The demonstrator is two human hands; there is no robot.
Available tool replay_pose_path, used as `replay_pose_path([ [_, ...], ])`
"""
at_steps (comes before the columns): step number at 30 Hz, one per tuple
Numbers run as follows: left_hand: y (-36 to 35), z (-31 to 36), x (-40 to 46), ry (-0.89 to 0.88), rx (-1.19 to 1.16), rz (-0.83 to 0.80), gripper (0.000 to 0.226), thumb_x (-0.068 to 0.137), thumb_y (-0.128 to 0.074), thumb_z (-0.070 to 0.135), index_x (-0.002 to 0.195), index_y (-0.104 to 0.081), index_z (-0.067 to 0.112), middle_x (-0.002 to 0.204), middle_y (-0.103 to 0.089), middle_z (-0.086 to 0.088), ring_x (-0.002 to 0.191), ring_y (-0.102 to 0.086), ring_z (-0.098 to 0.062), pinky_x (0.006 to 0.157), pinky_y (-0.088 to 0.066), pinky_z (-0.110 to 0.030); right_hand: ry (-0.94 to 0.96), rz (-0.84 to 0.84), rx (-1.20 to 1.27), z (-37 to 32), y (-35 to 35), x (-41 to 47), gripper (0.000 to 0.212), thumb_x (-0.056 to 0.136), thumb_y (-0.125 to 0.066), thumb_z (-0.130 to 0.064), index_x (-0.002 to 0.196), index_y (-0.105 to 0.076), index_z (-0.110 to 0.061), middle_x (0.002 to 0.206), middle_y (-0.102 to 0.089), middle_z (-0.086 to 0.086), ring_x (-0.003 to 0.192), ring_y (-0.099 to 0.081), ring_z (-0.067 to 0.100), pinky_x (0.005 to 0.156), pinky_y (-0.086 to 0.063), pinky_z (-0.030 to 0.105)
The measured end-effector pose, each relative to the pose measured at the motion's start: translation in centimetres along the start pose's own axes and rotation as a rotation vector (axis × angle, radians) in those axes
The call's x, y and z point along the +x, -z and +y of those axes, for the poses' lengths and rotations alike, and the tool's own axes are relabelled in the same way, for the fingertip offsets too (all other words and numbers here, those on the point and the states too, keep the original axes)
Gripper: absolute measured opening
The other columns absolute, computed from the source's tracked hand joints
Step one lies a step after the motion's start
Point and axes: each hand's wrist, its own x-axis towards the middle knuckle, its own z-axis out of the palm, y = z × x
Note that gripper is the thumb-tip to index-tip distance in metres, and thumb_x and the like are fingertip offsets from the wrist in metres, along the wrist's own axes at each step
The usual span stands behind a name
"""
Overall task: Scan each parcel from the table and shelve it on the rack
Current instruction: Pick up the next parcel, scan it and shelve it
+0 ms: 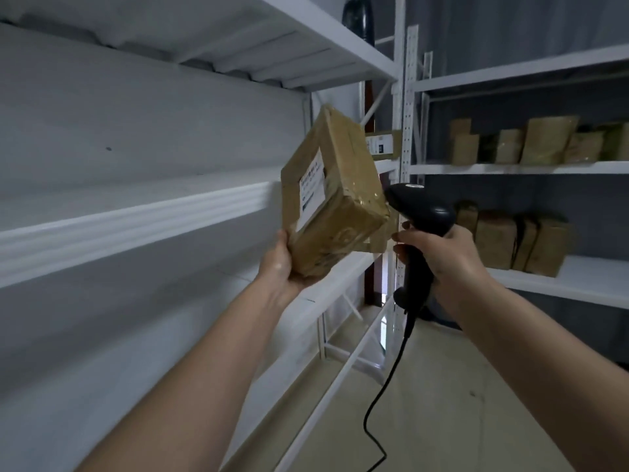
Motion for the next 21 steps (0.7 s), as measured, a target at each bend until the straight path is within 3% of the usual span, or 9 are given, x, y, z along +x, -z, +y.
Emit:
replay_pose_path([
  [4,-3.5,1.4,4.0,-0.029,0.075,0.007,0.044,0.104,-0.026,0.048,0.098,-0.058,0.018,0.092,-0.066,-0.014,0.085,-0.065,-0.033,0.062,-0.055,-0.046,-0.022,0.03,0.073,-0.7,-0.6,4.8,0.018,0.079,-0.069,0.001,0.093,-0.062,-0.008,0.074,-0.066,0.009,0.072,-0.065,0.021,0.077,-0.054,0.036],
  [7,-5.3,2.2,6.8,-0.03,0.077,0.012,0.044,0.105,-0.023,0.045,0.094,-0.057,0.018,0.086,-0.066,-0.014,0.083,-0.064,-0.033,0.064,-0.054,-0.048,-0.023,0.006,0.149,-1.3,-1.6,8.6,0.018,0.081,-0.068,0.0,0.089,-0.056,-0.013,0.083,-0.068,0.01,0.081,-0.068,0.023,0.081,-0.055,0.036],
  [11,-7.7,2.9,11.4,-0.075,0.097,0.003,0.041,0.106,-0.024,0.038,0.09,-0.057,0.021,0.075,-0.07,-0.012,0.079,-0.066,-0.033,0.06,-0.055,-0.048,-0.001,-0.053,0.256,-1.8,-3.1,14.5,0.028,0.084,-0.065,-0.002,0.108,-0.055,-0.012,0.098,-0.068,0.011,0.091,-0.069,0.022,0.084,-0.055,0.036],
  [14,-9.9,3.4,15.9,-0.135,0.136,0.009,0.037,0.107,-0.024,0.034,0.098,-0.058,0.023,0.09,-0.07,-0.014,0.086,-0.068,-0.035,0.059,-0.057,-0.05,0.017,-0.064,0.329,-1.7,-4.1,19.7,0.035,0.085,-0.064,-0.001,0.118,-0.055,-0.006,0.106,-0.067,0.015,0.093,-0.068,0.024,0.08,-0.055,0.034],
  [18,-14.5,4.0,23.9,-0.24,0.18,0.035,0.033,0.106,-0.026,0.026,0.111,-0.059,0.02,0.099,-0.07,-0.013,0.088,-0.068,-0.034,0.057,-0.058,-0.052,0.039,-0.083,0.414,-0.9,-4.6,28.8,0.014,0.085,-0.063,-0.001,0.096,-0.058,-0.009,0.103,-0.068,0.017,0.093,-0.069,0.026,0.082,-0.055,0.035],
  [21,-18.4,3.9,31.2,-0.368,0.357,0.112,0.036,0.105,-0.031,0.014,0.138,-0.043,0.017,0.117,-0.065,-0.011,0.095,-0.066,-0.031,0.074,-0.059,-0.05,0.048,-0.156,0.443,-0.3,-4.4,36.2,0.012,0.086,-0.064,-0.004,0.091,-0.057,-0.013,0.089,-0.068,0.01,0.084,-0.068,0.023,0.081,-0.056,0.036],
])
